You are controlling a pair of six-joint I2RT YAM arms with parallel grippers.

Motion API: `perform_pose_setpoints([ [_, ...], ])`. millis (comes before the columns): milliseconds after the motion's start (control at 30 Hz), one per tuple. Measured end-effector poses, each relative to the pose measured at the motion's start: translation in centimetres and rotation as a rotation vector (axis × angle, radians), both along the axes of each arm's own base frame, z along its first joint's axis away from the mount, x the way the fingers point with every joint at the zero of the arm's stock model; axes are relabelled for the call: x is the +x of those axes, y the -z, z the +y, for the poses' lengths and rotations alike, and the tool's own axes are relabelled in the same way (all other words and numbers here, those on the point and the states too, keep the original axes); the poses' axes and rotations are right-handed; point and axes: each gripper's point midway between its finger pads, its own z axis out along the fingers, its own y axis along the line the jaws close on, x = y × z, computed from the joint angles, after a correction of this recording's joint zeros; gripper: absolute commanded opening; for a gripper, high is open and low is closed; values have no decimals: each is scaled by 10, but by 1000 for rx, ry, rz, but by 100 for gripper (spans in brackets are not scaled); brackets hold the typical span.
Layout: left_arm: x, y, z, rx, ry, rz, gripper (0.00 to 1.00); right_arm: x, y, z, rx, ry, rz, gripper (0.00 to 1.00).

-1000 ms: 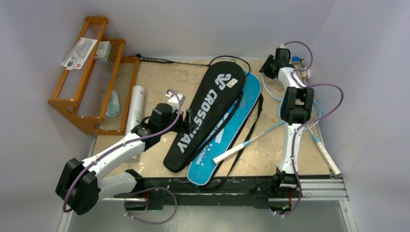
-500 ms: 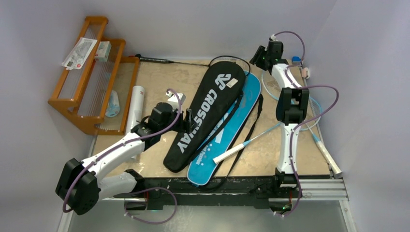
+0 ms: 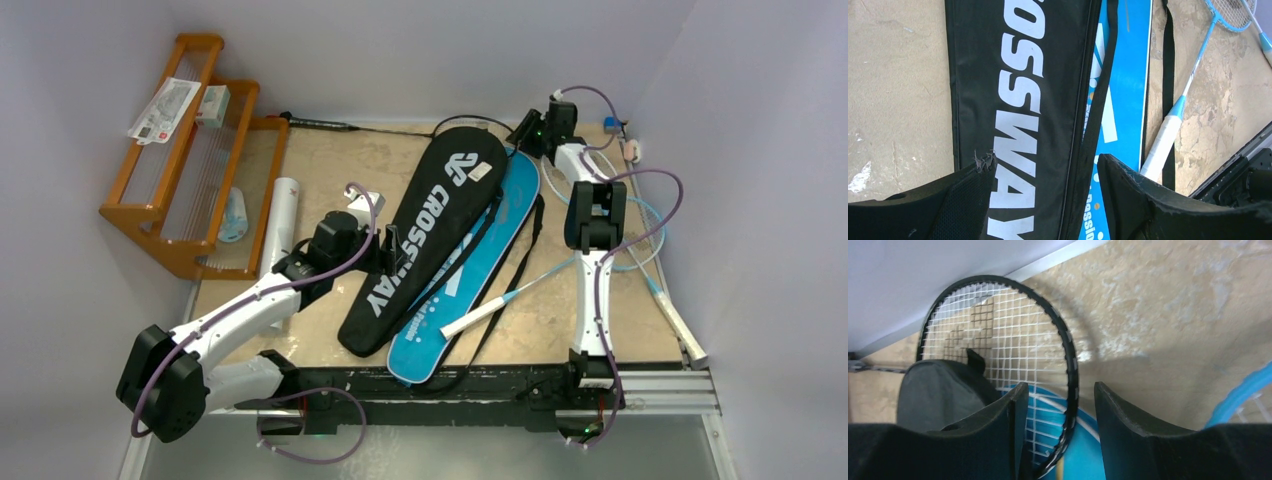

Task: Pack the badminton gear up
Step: Pick up the racket from the center of the board.

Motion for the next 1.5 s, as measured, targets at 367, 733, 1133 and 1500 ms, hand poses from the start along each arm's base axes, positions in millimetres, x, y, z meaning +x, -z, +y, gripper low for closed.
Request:
perform_pose_setpoints([
  [367, 2, 2, -1, 7, -1, 7, 72, 9, 9, 10, 146, -10, -9, 15],
  [733, 3, 4, -2, 10, -1, 13, 71, 4, 1, 5, 331, -10, -3, 0],
  [1133, 1, 2, -5, -5, 17, 15, 71, -22, -173, -7, 298, -81, -281, 0],
  [1500, 0, 3, -6, -9, 24, 16, 71, -68, -271, -103, 258, 44, -451, 0],
])
